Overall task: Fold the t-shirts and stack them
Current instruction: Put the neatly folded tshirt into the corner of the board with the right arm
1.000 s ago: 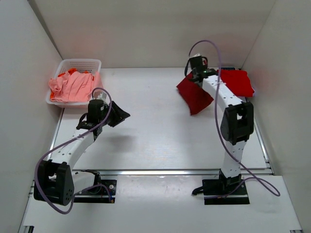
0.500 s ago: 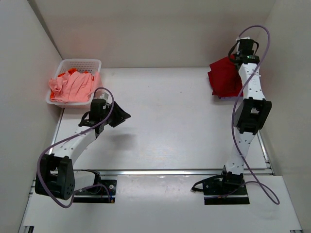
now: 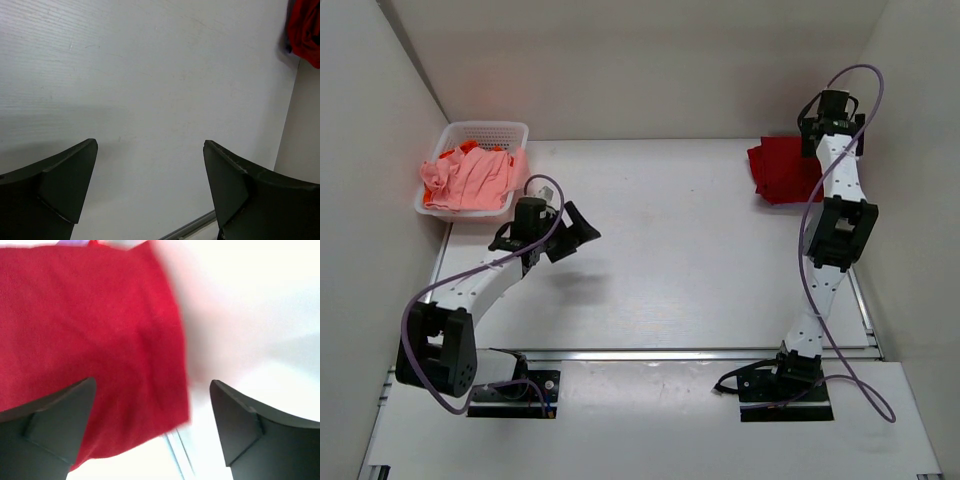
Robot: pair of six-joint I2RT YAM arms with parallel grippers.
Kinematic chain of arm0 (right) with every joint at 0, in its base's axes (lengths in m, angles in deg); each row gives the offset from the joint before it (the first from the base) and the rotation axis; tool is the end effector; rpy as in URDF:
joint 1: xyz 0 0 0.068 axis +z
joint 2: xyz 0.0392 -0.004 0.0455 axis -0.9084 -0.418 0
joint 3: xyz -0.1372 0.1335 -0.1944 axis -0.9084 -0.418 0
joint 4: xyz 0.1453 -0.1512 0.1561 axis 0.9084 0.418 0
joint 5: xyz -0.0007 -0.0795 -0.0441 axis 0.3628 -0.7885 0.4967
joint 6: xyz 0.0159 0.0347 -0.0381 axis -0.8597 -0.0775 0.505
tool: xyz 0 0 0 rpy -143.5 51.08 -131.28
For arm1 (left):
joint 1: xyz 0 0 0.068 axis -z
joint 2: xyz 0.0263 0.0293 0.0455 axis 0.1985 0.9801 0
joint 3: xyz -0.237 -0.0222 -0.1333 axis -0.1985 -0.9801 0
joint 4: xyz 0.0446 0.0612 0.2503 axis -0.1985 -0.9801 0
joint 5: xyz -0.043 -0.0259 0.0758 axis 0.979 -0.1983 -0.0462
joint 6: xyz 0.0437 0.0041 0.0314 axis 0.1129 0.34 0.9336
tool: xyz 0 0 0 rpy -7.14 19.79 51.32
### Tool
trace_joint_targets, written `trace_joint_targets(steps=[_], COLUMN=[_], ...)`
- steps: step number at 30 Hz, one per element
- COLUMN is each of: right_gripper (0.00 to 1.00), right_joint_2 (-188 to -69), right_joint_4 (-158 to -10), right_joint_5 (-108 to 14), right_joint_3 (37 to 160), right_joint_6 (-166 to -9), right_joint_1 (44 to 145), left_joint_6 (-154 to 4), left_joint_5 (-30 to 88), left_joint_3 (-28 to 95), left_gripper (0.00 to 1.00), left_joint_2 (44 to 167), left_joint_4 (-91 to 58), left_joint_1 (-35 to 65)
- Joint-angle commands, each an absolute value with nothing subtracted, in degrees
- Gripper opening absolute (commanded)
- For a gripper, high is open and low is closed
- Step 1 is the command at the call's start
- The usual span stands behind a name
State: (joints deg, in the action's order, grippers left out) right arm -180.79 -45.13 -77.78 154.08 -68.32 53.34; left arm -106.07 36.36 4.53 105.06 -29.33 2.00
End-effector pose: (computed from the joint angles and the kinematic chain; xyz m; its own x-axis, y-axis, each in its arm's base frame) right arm 0.5136 -0.1231 0.2847 -0.7387 -0.0421 -0.6727 0.3305 0.8473 -0.4158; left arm 0.2610 -0.0722 0.2182 -0.7654 -0.4868 -0.4209 -0.1377 0.7628 -0.6317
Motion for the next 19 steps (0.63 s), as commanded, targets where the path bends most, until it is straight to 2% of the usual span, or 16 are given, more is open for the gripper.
trace_joint_targets(steps=[1, 5, 9, 12, 14, 17, 19], right_gripper=[1.0, 0.99, 0.99, 0.99, 0.99, 0.99, 0.99], right_joint_2=[-172.78, -164.7, -156.17, -149.31, -142.92, -136.75, -135.07], right_joint_4=[-51.65, -51.22, -44.9, -41.2, -43.03, -46.46, -46.91], right_joint_5=[-86.22, -85.36, -83.52, -81.94, -81.49, -79.75, -77.64], right_joint_3=[157.16, 154.36, 148.47, 138.03, 126.02, 114.22, 112.08], right_joint_6=[-69.71, -72.79, -77.16, -84.44, -88.15, -90.98, -90.9], right_joint_1=[54.21, 55.79, 63.77, 71.06, 75.11, 79.17, 79.35], left_joint_6=[-101.52, -97.29, -96.84, -95.79, -94.56, -92.19, -91.39], left_joint_5=[37.53, 40.52, 43.41, 44.13, 42.2, 40.88, 40.09], left_joint_3=[7.96, 9.98, 10.59, 11.03, 11.04, 13.04, 13.06], left_gripper=[0.99, 0.99, 0.99, 0.99, 0.99, 0.99, 0.99], left_joint_2=[104.52, 104.87, 105.22, 103.82, 101.28, 98.2, 95.91], left_joint_4=[-30.87, -33.06, -34.91, -35.97, -37.19, -40.87, -42.03], left_joint_1=[2.7, 3.49, 4.45, 6.21, 7.96, 8.94, 8.24])
